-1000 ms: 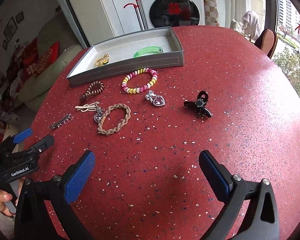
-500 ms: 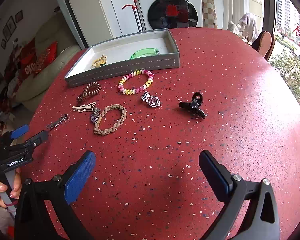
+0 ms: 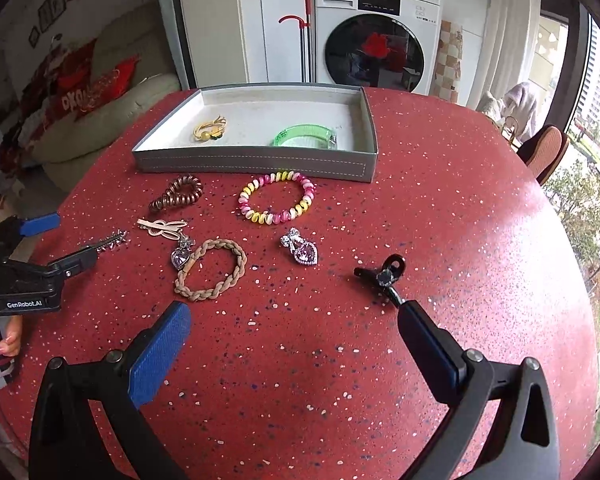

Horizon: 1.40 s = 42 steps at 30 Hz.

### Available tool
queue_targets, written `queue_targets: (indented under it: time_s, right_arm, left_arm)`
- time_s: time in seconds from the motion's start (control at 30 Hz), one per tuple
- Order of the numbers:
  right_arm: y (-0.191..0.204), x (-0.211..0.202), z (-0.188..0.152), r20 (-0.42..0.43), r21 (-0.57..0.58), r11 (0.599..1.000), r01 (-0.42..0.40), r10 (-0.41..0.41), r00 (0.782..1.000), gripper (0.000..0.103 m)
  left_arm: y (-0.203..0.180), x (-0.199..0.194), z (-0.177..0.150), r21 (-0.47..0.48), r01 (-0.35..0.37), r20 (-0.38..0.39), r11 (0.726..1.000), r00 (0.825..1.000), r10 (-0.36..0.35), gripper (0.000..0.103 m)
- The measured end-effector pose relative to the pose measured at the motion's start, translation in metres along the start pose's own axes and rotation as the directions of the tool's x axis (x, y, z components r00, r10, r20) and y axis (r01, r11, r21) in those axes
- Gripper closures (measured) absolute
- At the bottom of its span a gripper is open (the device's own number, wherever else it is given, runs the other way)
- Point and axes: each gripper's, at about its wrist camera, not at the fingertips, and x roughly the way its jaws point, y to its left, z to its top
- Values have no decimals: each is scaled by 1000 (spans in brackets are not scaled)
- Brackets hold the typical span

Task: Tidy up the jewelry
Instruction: 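Withdraw both tools from the tray toward the remaining jewelry, then grasp the silver spiky hair clip with the left tool while the right tool grasps the pink heart pendant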

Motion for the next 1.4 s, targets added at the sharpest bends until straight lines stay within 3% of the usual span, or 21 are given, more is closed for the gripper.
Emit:
queue_targets:
  time_s: [0.3,0.43,0.8,0.93,1.0,1.17,1.27,1.4]
  right_arm:
    - [-8,32,22,-57,-67,998,-2,-2,998,22]
    - [-9,45,26,-81,-99,995,7,-15,997,28]
    - [-2,69,32,-113,-106,994,-21,9,994,45]
    - [-5,70,32,-115,-69,997,-39,31,993,48]
    - [-5,71,32,-116,-55,997,-45,39,993,49]
    - [-3,71,32,-118,-41,998,-36,31,993,51]
    - [-1,70,32,-117,-36,999,-31,26,993,61]
    - [3,68,32,-119,-31,999,-23,19,993,75]
  left_arm:
    - [-6,11,6,78,9,-23,997,1000,-7,0]
    - [-9,18,6,91,16,-41,996,999,-12,0]
    - [-8,22,9,67,49,-58,997,997,-45,1]
    - [-7,22,9,43,101,-71,994,993,-98,14]
    - [-12,21,10,59,90,-68,994,994,-86,16]
    - [-18,17,9,77,111,-73,991,992,-106,31]
    - [-22,15,9,84,140,-78,987,988,-134,46]
    - [-29,12,8,110,141,-76,984,988,-134,58]
